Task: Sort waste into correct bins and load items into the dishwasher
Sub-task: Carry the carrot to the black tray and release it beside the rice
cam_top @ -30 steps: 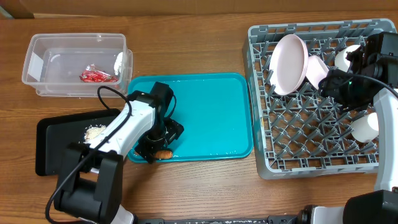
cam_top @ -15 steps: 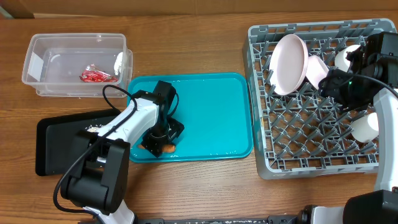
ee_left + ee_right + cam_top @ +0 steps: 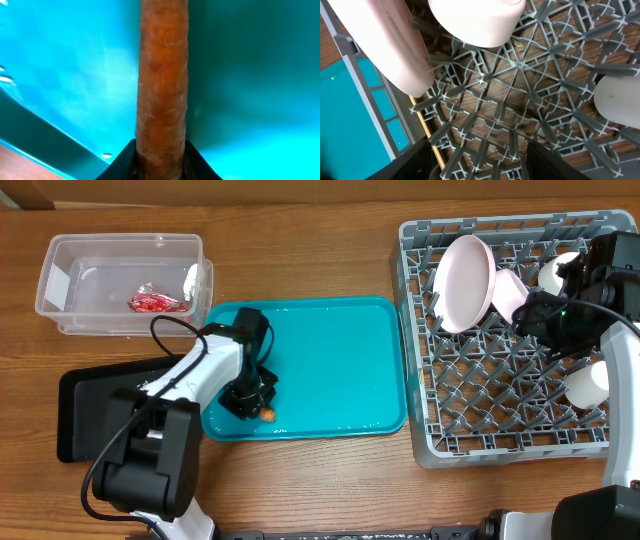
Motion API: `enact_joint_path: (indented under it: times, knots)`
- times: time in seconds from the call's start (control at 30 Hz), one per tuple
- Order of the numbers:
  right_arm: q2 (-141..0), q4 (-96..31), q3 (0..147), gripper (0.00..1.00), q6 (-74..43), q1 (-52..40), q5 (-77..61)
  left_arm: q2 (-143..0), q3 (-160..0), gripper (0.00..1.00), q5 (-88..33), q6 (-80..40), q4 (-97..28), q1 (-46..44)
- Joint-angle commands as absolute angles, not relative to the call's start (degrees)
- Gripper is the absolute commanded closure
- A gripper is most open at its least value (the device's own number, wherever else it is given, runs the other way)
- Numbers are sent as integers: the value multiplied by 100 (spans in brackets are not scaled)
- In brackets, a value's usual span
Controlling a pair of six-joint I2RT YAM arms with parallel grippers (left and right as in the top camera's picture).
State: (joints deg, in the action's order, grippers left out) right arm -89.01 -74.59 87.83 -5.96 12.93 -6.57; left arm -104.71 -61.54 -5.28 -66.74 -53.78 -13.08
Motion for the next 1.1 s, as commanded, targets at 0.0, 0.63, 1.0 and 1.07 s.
enact_joint_path:
  times: [0.0,0.63,1.0,1.07]
  knots:
    - [-8873,-7430,8847,37,-593,1293,-611,-10667,-6226,96,-303,-5983,-5516,-989]
    - [-8873,-7426,8847,37,-593,1293,-609,-8851,-7341,96,1341,-5120,-6545,1149]
    - [-8873,-7470,8847,37,-593,1293,-609,-10252,-7334,96,1393,-4495,-6040,2316]
    - [-8873,-7470,8847,37,-593,1293,-609,-10455,-7334,96,1396,-4473,-6010,2456]
